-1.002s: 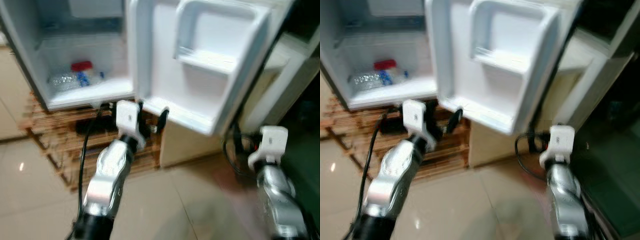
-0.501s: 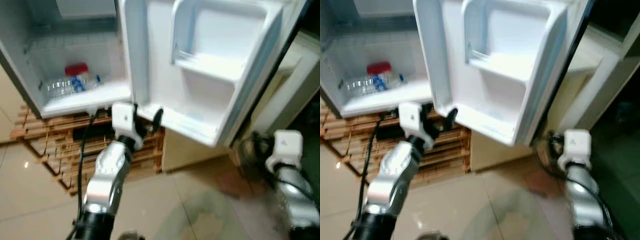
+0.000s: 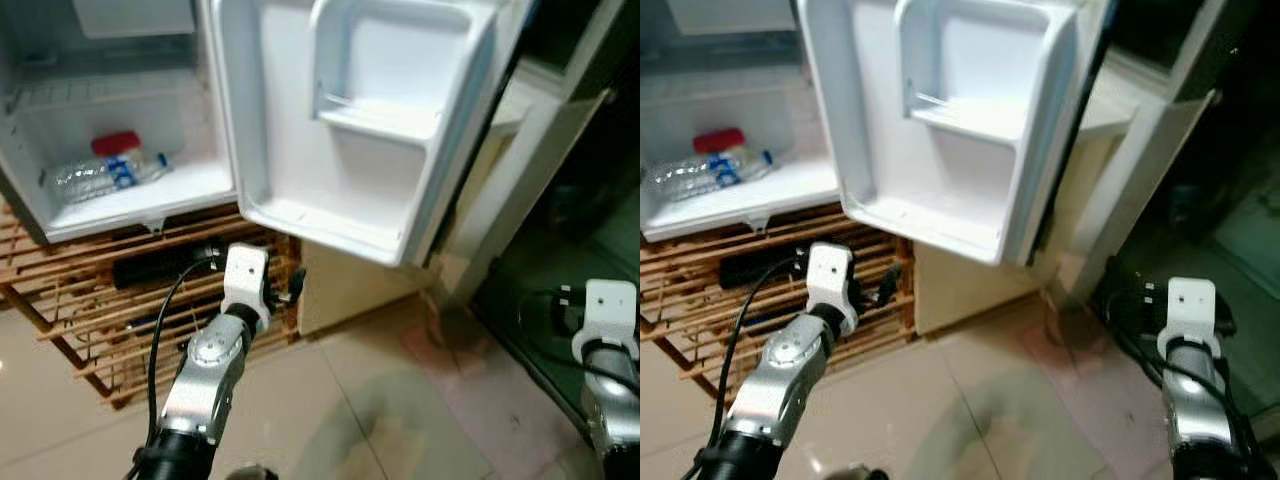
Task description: Restocking fridge
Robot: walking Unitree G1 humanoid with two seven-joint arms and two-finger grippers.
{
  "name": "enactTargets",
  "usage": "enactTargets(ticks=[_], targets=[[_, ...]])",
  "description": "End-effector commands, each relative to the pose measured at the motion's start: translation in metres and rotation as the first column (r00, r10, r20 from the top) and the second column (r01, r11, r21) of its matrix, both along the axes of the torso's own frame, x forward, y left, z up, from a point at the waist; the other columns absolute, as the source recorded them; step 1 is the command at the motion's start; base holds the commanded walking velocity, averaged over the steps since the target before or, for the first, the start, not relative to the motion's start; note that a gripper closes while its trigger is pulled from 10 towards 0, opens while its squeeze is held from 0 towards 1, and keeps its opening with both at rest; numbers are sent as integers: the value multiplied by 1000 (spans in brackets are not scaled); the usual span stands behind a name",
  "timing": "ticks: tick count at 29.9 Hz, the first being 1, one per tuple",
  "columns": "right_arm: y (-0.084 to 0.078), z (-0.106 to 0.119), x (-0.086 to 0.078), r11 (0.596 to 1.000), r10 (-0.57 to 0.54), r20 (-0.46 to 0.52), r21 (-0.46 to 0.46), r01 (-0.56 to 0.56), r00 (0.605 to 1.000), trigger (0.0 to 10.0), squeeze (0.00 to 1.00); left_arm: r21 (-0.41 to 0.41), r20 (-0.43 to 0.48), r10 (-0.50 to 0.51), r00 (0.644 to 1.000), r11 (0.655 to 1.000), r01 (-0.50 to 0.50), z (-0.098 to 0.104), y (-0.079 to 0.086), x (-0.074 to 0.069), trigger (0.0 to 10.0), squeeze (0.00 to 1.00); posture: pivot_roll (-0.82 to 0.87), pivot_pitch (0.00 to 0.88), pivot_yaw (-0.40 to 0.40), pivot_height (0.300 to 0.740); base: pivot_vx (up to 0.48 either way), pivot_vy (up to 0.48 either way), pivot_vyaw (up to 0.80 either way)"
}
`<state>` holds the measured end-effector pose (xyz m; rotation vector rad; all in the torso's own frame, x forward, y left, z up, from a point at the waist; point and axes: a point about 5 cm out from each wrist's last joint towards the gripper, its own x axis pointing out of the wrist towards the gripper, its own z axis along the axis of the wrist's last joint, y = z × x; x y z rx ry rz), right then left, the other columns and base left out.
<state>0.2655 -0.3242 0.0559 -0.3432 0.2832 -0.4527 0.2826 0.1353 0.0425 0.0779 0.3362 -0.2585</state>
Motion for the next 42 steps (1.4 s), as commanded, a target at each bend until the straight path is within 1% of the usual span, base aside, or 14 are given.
enactTargets(ticks=[1, 4, 5, 6, 10, 14, 17, 18, 21, 22, 29, 32, 37, 42], targets=[[-4, 15, 18, 996, -4, 9, -86, 5, 1000, 10000, 0, 129, -68, -6, 998, 992, 14, -27, 13, -12, 10000, 0, 91, 52, -26, 740, 0, 0, 0], [-2, 25, 31, 982, -4, -6, -190, 3, 1000, 10000, 0, 212, -175, -27, 984, 975, 64, -56, 29, -38, 10000, 0, 100, 82, -18, 740, 0, 0, 0], [-2, 25, 31, 982, -4, -6, -190, 3, 1000, 10000, 0, 212, -175, -27, 984, 975, 64, -56, 29, -38, 10000, 0, 100, 82, -18, 740, 0, 0, 0], [1, 28, 38, 978, -2, -20, -210, -2, 1000, 10000, 0, 259, -260, -40, 965, 960, 109, -75, 37, -57, 10000, 0, 106, 98, -13, 740, 0, 0, 0], [10, 38, 54, 981, 3, -2, -194, -3, 1000, 10000, 0, 299, -410, 0, 912, 945, 135, -102, 56, -91, 10000, 0, 108, 129, -4, 740, 0, 0, 0], [18, 49, 67, 980, 21, 30, -199, -15, 999, 10000, 0, 317, -439, 21, 898, 939, 133, -110, 66, -106, 10000, 0, 112, 153, -5, 740, 0, 0, 0], [24, 56, 74, 989, 29, 63, -149, -19, 998, 10000, 0, 298, -374, -11, 927, 945, 131, -107, 60, -105, 10000, 0, 125, 165, -17, 740, 0, 0, 0], [36, 58, 78, 997, 69, 148, -53, -62, 987, 10000, 0, 225, -211, -65, 975, 968, 114, -84, 42, -81, 10000, 0, 131, 164, -25, 740, 0, 0, 0], [53, 60, 76, 991, 123, 259, 13, -131, 958, 10000, 0, 95, 18, -76, 997, 993, 74, -34, 22, -49, 10000, 0, 123, 160, -37, 740, 0, 0, 0], [63, 63, 68, 986, 142, 336, 38, -164, 931, 10000, 0, 33, 151, -62, 987, 998, 58, 1, 12, -33, 10000, 0, 113, 151, -51, 740, 0, 0, 0], [96, 79, 28, 959, 227, 434, 56, -278, 872, 10000, 0, -71, 406, 8, 914, 997, 23, 84, -3, -14, 10000, 0, 89, 115, -78, 740, 0, 0, 0], [100, 73, 6, 948, 239, 432, 91, -306, 870, 10000, 0, -186, 481, 158, 862, 980, -76, 123, 3, -14, 10000, 0, 83, 90, -87, 740, 0, 0, 0], [93, 60, 0, 950, 216, 395, 126, -286, 893, 10000, 0, -208, 472, 213, 855, 970, -126, 131, 2, -23, 10000, 0, 98, 48, -97, 740, 0, 0, 0], [105, 64, 12, 924, 261, 381, 166, -343, 887, 10000, 0, -190, 419, 244, 875, 966, -178, 118, -4, -13, 10000, 0, 104, 12, -107, 740, 0, -182, 296]])
